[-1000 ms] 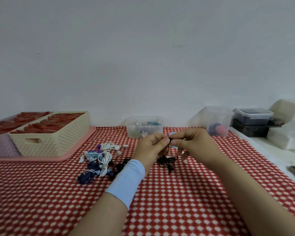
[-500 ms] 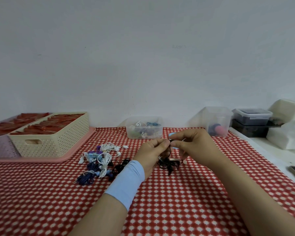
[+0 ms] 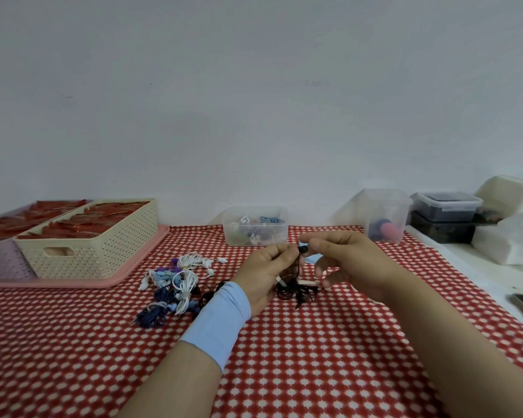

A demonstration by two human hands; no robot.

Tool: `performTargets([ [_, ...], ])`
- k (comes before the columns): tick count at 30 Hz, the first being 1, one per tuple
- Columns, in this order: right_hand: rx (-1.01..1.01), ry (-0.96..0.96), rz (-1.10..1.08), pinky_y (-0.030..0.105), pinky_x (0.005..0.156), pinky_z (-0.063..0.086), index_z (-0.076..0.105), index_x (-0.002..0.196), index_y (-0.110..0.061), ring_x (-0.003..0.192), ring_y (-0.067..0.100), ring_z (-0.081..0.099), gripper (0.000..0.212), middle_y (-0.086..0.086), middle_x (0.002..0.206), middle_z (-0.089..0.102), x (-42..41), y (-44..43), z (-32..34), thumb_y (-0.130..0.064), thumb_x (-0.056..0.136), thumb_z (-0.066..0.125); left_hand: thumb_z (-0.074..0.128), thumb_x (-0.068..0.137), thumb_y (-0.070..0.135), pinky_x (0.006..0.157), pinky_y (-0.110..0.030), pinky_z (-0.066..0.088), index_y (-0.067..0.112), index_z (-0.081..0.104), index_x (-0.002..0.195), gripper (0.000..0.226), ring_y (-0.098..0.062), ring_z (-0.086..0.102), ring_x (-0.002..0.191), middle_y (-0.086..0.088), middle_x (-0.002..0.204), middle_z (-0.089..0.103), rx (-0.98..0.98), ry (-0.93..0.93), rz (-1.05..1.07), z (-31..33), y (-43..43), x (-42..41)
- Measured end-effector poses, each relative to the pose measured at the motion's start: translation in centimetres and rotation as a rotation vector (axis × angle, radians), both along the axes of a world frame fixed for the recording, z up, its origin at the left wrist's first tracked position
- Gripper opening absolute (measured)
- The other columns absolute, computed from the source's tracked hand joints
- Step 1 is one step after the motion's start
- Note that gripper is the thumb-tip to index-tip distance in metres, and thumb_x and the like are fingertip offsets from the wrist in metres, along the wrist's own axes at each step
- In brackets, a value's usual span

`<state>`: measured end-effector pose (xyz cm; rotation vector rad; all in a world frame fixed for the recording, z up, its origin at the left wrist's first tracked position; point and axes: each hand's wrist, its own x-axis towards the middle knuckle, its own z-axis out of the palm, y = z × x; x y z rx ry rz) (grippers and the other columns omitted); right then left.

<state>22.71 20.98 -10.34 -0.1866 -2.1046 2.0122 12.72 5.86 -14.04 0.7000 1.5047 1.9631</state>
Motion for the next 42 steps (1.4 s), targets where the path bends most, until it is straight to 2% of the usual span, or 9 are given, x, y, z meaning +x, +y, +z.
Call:
performTargets([
  [4, -0.127, -0.069, 0.061, 0.027, 0.051, 0.053, 0.076, 0.107, -0.008, 0.065, 0.015, 0.064, 0.020, 0.013, 0.093, 0.074, -0.1, 0.2, 0.0, -0.011, 0.090, 0.068, 0.067, 0.080, 0.029, 0.088, -0.035, 0.053, 0.012, 0.072, 0.102, 0.028, -0.020, 0.065, 0.090, -0.003, 0.089, 0.073, 0.008, 0.022, -0.025, 0.0, -0.1, -0.1],
  [7, -0.127, -0.102, 0.092, 0.025, 0.050, 0.052, 0.077, 0.099, -0.006, 0.066, 0.014, 0.064, 0.014, 0.010, 0.086, 0.072, -0.1, 0.3, -0.1, -0.009, 0.087, 0.069, 0.068, 0.076, 0.028, 0.088, -0.037, 0.053, 0.009, 0.071, 0.104, 0.034, -0.022, 0.066, 0.091, -0.007, 0.093, 0.073, 0.025, 0.028, -0.061, 0.0, -0.2, -0.1],
  [11, -0.032, -0.115, 0.065, 0.026, 0.052, 0.052, 0.079, 0.093, -0.008, 0.065, 0.014, 0.065, 0.011, 0.012, 0.088, 0.075, -0.1, 0.4, -0.3, -0.008, 0.089, 0.070, 0.065, 0.088, 0.019, 0.087, -0.032, 0.054, 0.011, 0.072, 0.098, 0.014, -0.015, 0.067, 0.085, -0.002, 0.085, 0.074, -0.034, 0.148, -0.010, -0.3, -0.4, -0.4],
  [14, 0.041, -0.138, 0.075, 0.028, 0.054, 0.053, 0.080, 0.097, -0.009, 0.067, 0.013, 0.065, 0.012, 0.013, 0.094, 0.075, -0.2, 0.3, -0.5, -0.010, 0.090, 0.070, 0.061, 0.094, 0.012, 0.079, -0.024, 0.055, 0.009, 0.071, 0.100, 0.013, -0.012, 0.067, 0.081, -0.001, 0.082, 0.074, -0.083, 0.198, -0.003, -0.6, -0.5, -0.7],
  [19, -0.085, -0.116, 0.126, 0.024, 0.049, 0.050, 0.075, 0.108, -0.005, 0.071, 0.014, 0.067, 0.033, 0.009, 0.098, 0.075, -0.2, 0.3, -0.4, -0.025, 0.082, 0.070, 0.066, 0.082, 0.026, 0.079, -0.028, 0.051, 0.010, 0.071, 0.103, 0.027, -0.012, 0.062, 0.073, 0.001, 0.078, 0.071, -0.013, 0.095, -0.050, -0.1, -0.6, -0.5],
  [23, -0.068, -0.120, 0.106, 0.024, 0.047, 0.050, 0.077, 0.098, -0.008, 0.067, 0.015, 0.065, 0.024, 0.010, 0.092, 0.074, -0.4, 0.2, -0.7, -0.023, 0.079, 0.073, 0.061, 0.092, 0.016, 0.079, -0.027, 0.053, 0.009, 0.071, 0.099, 0.014, -0.010, 0.064, 0.073, 0.002, 0.078, 0.072, -0.041, 0.126, -0.040, 0.0, -0.6, -0.3],
  [29, 0.009, -0.110, 0.014, 0.028, 0.050, 0.052, 0.077, 0.100, -0.008, 0.065, 0.018, 0.066, 0.013, 0.013, 0.093, 0.076, -0.6, -0.1, -1.0, -0.014, 0.091, 0.070, 0.060, 0.095, 0.012, 0.072, -0.021, 0.055, 0.009, 0.070, 0.098, 0.011, -0.008, 0.066, 0.074, 0.000, 0.081, 0.074, -0.112, 0.214, 0.010, -0.1, -0.8, -0.4],
  [34, 0.113, 0.024, -0.077, 0.034, 0.056, 0.058, 0.078, 0.101, -0.019, 0.068, 0.019, 0.068, 0.012, 0.004, 0.091, 0.078, -0.4, -0.4, -0.7, -0.015, 0.092, 0.072, 0.064, 0.093, 0.011, 0.066, -0.015, 0.052, 0.007, 0.071, 0.101, 0.011, -0.002, 0.065, 0.067, 0.005, 0.074, 0.072, -0.102, 0.220, 0.107, 0.2, -0.4, 0.0],
  [42, 0.387, 0.101, -0.108, 0.035, 0.054, 0.060, 0.079, 0.091, -0.017, 0.065, 0.021, 0.070, 0.011, 0.003, 0.081, 0.077, -0.3, -0.4, -0.8, -0.009, 0.090, 0.073, 0.065, 0.093, 0.014, 0.074, -0.025, 0.053, 0.011, 0.074, 0.094, 0.010, -0.012, 0.064, 0.075, -0.001, 0.080, 0.073, -0.118, 0.081, 0.060, -0.1, -0.3, 0.1],
])
